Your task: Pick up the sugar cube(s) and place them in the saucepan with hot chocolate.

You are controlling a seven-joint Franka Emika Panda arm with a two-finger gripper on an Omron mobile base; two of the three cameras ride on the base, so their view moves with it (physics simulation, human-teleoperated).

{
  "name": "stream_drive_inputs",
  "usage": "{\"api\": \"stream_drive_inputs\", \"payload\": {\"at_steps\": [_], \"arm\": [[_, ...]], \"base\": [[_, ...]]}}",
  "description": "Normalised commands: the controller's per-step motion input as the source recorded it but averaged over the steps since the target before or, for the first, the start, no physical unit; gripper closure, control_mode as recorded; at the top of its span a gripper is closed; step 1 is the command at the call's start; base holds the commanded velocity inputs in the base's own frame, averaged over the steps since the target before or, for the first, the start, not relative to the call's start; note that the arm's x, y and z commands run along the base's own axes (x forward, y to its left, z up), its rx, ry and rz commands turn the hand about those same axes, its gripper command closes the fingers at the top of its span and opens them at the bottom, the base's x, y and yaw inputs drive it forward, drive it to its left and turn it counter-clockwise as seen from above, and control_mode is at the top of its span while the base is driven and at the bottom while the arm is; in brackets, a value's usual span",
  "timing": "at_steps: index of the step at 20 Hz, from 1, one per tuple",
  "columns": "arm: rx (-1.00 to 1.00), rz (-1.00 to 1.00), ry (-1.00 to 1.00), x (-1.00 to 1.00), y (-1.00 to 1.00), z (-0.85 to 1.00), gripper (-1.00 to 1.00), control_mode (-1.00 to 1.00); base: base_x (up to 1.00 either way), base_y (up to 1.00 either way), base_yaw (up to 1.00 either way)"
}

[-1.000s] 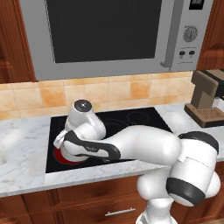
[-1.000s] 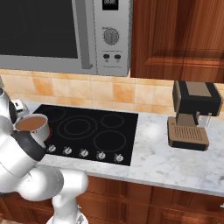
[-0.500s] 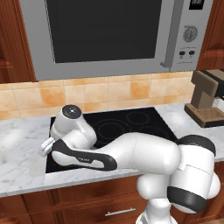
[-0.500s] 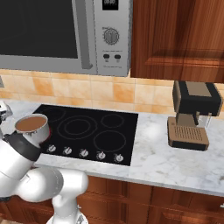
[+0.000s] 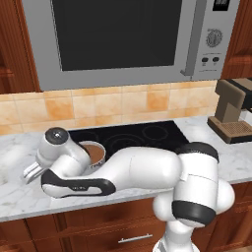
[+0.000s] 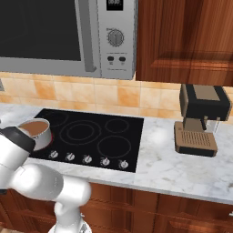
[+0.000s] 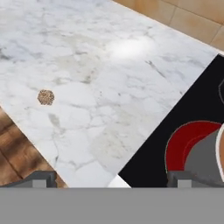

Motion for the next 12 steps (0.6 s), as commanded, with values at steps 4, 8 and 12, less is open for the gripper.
{"api": "stream_drive_inputs", "payload": {"at_steps": [4, 8, 12], "arm": [[0.00, -0.12, 0.03, -0.17, 0.11, -0.53, -1.00, -1.00], [0.00, -0.10, 0.07, -0.12, 0.03, -0.55, -1.00, -1.00], [0.00, -0.01, 0.18, -0.12, 0.00, -0.31, -1.00, -1.00]], "base": [[0.00, 0.00, 0.00], [0.00, 0.00, 0.00], [0.00, 0.00, 0.00]]}}
